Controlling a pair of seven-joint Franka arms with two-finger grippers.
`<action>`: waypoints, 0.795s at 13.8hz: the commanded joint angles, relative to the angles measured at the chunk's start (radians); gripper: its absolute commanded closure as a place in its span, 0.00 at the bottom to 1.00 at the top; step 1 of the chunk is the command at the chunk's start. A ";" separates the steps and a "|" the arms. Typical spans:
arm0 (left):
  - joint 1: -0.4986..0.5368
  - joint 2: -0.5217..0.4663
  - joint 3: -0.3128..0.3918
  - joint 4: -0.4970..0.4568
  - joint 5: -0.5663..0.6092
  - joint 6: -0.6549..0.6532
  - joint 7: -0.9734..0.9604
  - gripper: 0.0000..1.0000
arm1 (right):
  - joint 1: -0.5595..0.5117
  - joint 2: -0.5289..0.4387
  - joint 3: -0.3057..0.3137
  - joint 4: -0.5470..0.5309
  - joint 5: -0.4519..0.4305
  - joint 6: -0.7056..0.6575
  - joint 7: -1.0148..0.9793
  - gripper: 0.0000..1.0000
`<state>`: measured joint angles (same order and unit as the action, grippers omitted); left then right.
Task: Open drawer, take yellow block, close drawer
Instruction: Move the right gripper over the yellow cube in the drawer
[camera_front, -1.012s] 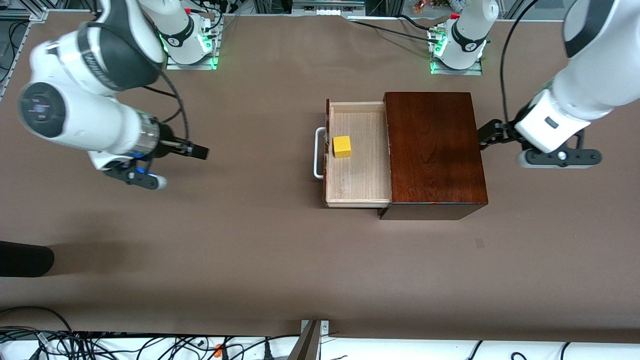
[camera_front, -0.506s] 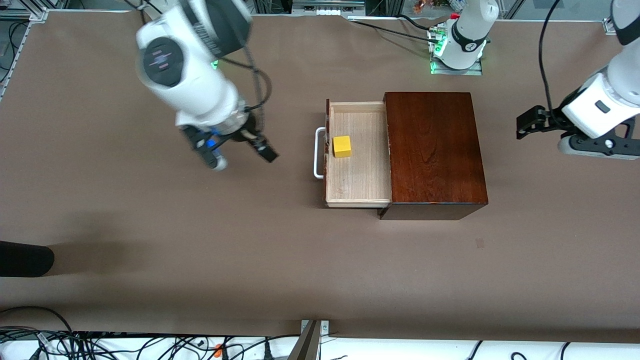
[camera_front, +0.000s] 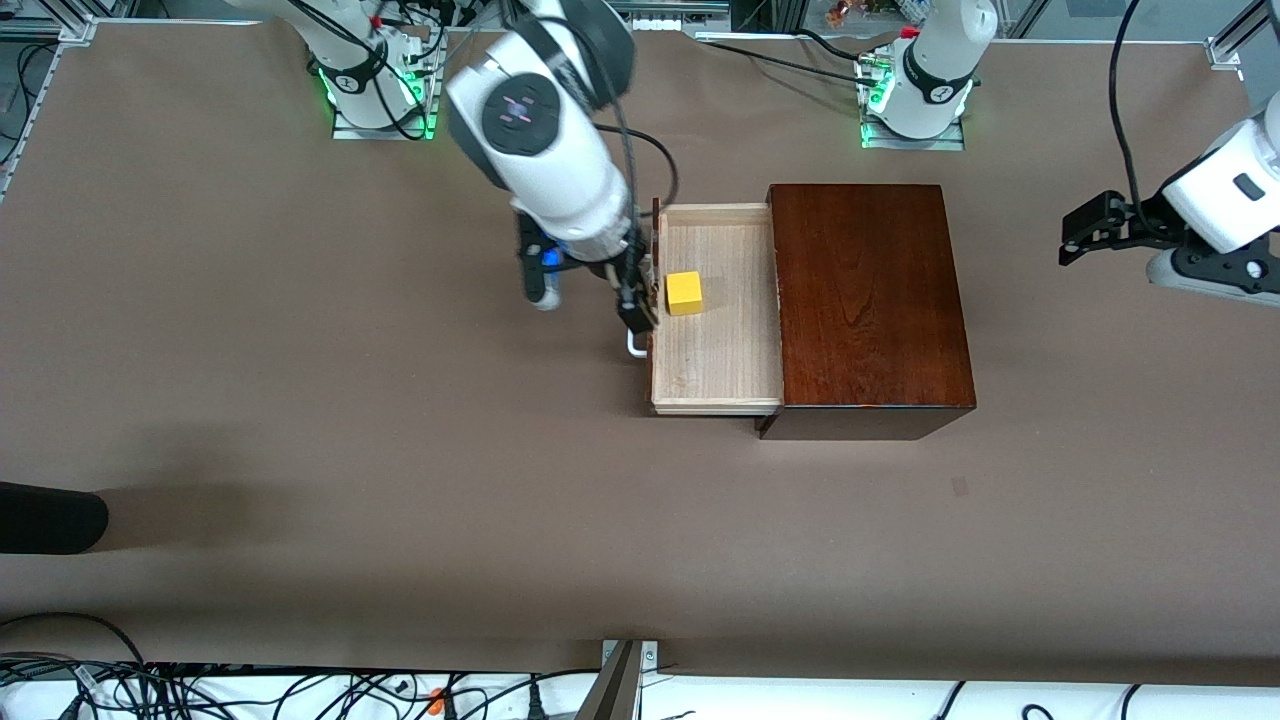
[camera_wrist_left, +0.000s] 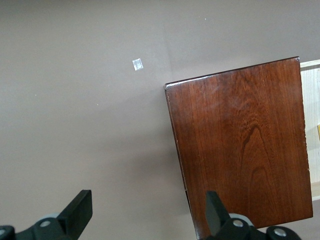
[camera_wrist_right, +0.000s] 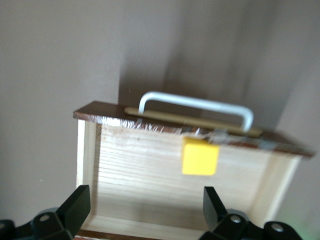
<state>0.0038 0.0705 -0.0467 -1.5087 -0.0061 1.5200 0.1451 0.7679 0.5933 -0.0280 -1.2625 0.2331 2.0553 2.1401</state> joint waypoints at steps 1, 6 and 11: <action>0.012 -0.029 0.001 -0.021 -0.029 -0.014 0.033 0.00 | 0.045 0.106 -0.020 0.092 -0.005 0.038 0.115 0.00; 0.004 -0.026 -0.022 -0.016 -0.028 -0.020 -0.043 0.00 | 0.088 0.155 -0.016 0.081 -0.020 0.059 0.141 0.00; -0.007 -0.023 -0.041 -0.018 -0.018 -0.014 -0.121 0.00 | 0.148 0.152 -0.018 0.043 -0.104 0.002 0.141 0.00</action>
<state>-0.0040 0.0672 -0.0868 -1.5095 -0.0073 1.5064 0.0468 0.8883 0.7441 -0.0319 -1.2183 0.1631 2.0861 2.2561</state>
